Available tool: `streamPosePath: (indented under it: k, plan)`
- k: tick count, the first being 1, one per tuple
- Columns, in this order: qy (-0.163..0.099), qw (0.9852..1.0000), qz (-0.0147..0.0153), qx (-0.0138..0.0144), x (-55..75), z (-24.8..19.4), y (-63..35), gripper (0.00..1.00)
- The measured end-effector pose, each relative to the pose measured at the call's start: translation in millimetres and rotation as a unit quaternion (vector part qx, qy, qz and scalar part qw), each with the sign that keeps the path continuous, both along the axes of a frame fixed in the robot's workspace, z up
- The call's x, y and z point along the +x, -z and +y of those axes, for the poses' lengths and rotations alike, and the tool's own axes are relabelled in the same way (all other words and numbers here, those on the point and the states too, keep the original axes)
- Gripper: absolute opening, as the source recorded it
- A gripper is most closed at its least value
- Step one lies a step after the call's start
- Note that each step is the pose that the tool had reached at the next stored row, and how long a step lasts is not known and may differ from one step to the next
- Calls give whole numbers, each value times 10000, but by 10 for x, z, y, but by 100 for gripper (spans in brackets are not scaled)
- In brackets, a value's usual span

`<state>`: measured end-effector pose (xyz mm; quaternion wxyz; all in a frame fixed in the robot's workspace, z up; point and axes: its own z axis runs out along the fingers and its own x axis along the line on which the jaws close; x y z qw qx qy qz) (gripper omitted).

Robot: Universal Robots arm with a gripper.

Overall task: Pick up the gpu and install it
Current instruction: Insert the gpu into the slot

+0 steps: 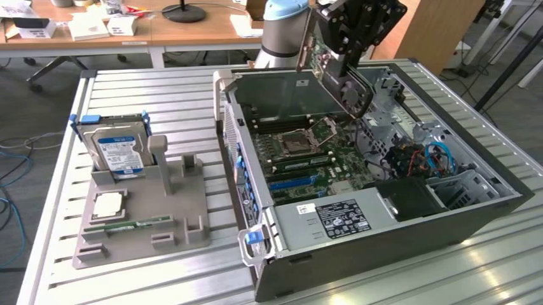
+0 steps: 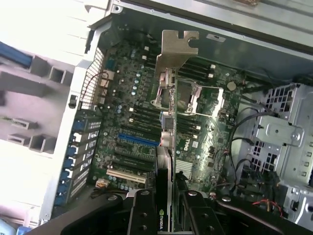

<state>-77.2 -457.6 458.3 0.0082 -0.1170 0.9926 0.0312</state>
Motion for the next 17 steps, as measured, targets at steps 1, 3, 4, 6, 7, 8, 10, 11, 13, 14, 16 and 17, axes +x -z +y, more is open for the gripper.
streamPosePath:
  k: [1,3,4,6,7,8,10,11,13,14,16,17]
  plan:
    - [-91,10000,0,0,0,0,1,26]
    - [-278,9996,0,1,0,0,2,26]
    - [-367,9993,0,0,0,0,3,26]
    - [-550,9985,0,1,0,0,4,26]
    - [-639,9980,0,1,0,0,5,26]
    - [-729,9973,0,1,0,0,6,26]
    - [-907,9959,0,0,0,0,7,26]
    - [-1001,9950,0,0,0,0,8,26]
    - [-1182,9930,0,0,0,0,9,26]
    - [-1269,9919,0,0,0,0,9,26]
    - [-1447,9895,0,1,0,0,11,26]
    - [-1544,9880,0,0,0,0,11,26]
